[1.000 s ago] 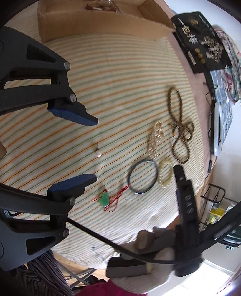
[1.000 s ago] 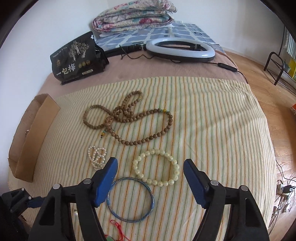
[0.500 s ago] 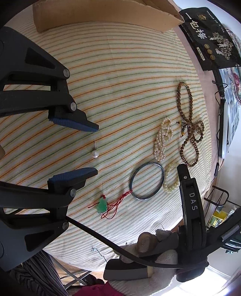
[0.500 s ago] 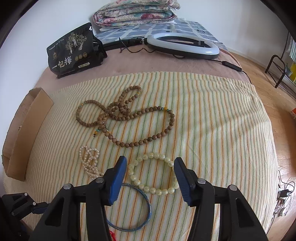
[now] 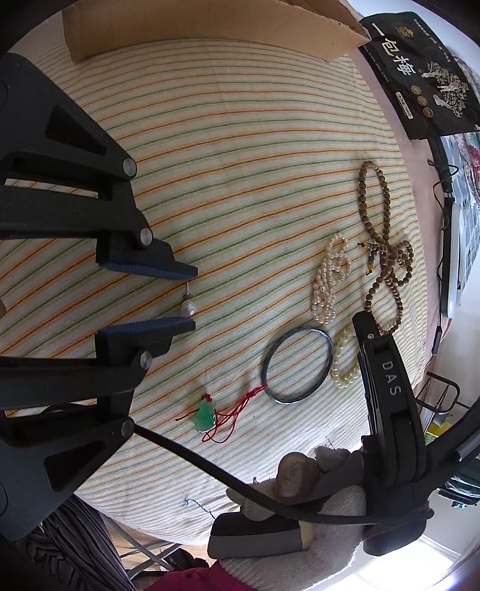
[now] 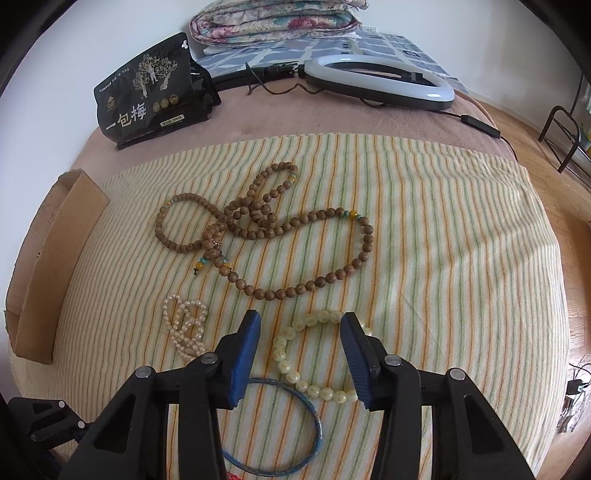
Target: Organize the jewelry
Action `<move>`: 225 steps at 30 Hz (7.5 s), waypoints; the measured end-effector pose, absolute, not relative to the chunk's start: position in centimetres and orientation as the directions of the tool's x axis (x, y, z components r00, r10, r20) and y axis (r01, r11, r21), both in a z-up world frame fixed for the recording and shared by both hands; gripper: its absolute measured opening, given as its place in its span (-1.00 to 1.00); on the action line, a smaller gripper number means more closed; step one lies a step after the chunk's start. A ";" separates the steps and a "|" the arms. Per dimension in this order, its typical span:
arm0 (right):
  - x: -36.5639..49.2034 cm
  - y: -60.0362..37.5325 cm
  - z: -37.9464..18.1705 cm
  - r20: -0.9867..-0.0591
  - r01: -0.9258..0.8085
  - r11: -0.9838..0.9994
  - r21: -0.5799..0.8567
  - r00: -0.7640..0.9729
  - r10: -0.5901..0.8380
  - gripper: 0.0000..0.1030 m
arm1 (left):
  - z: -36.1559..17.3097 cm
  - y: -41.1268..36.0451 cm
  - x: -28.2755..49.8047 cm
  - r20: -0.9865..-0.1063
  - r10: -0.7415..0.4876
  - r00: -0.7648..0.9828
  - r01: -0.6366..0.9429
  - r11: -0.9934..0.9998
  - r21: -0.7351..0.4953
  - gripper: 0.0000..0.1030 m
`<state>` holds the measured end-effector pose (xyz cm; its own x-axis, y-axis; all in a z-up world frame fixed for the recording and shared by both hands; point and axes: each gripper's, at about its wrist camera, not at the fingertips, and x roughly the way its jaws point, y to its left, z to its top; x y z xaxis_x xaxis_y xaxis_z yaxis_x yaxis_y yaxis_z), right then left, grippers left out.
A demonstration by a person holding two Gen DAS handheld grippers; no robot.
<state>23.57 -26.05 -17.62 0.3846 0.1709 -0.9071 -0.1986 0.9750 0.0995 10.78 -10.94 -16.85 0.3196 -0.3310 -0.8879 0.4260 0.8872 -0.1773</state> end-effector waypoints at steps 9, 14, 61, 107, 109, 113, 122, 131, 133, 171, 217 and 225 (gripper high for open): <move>23.6 -25.4 -18.3 -0.922 -0.225 0.974 0.032 0.370 0.115 -0.39 | -17.0 -10.9 10.7 -0.889 -0.327 0.321 0.432 0.886 -0.170 -0.71; 23.5 -25.5 -18.2 -0.918 -0.225 0.974 0.031 0.378 0.117 -0.79 | -17.0 -11.0 10.7 -0.889 -0.327 0.321 0.431 0.886 -0.170 -0.74; 19.6 -23.5 -5.7 -0.744 -0.234 0.964 0.122 0.622 0.245 -0.90 | -11.1 -5.9 10.1 -0.799 -0.416 0.433 0.379 0.889 -0.258 -0.81; 19.6 -26.6 -5.8 -0.746 -0.210 0.970 0.126 0.624 0.232 -0.90 | -15.0 -9.4 10.2 -0.841 -0.323 0.435 0.381 0.912 -0.153 -0.67; 19.6 -26.4 -5.6 -0.742 -0.212 0.969 0.128 0.628 0.235 -0.90 | -14.0 -8.8 10.1 -0.828 -0.326 0.457 0.377 0.914 -0.153 -0.67; 19.4 -25.6 -5.1 -0.734 -0.225 0.966 0.130 0.633 0.246 -0.90 | -12.2 -7.7 10.1 -0.807 -0.331 0.490 0.367 0.917 -0.153 -0.67; 19.5 -21.9 -3.7 -0.714 -0.276 0.952 0.136 0.638 0.287 -0.90 | -7.7 -4.0 10.5 -0.755 -0.311 0.577 0.320 0.937 -0.142 -0.67; 20.0 -16.9 -2.7 -0.703 -0.337 0.931 0.141 0.628 0.334 -0.90 | -4.7 1.4 9.9 -0.725 -0.247 0.643 0.255 0.962 -0.102 -0.67; 20.1 -15.5 -2.7 -0.701 -0.352 0.925 0.142 0.623 0.346 -0.90 | -4.3 2.8 9.8 -0.720 -0.229 0.655 0.233 0.968 -0.096 -0.67; 23.6 2.3 -9.2 -0.742 -0.503 0.844 0.186 0.491 0.456 -0.90 | -8.1 13.8 10.2 -0.784 -0.092 0.614 0.006 0.994 -0.112 -0.67; 19.8 -8.7 -2.4 -0.629 -0.336 0.939 0.070 0.716 0.303 0.99 | -5.7 6.4 10.8 -0.745 -0.145 0.651 0.095 0.989 -0.109 0.07; 17.4 -14.7 -1.0 -0.582 -0.234 0.970 0.061 0.781 0.225 0.99 | -6.0 3.6 11.3 -0.724 -0.183 0.665 0.158 0.982 -0.104 0.07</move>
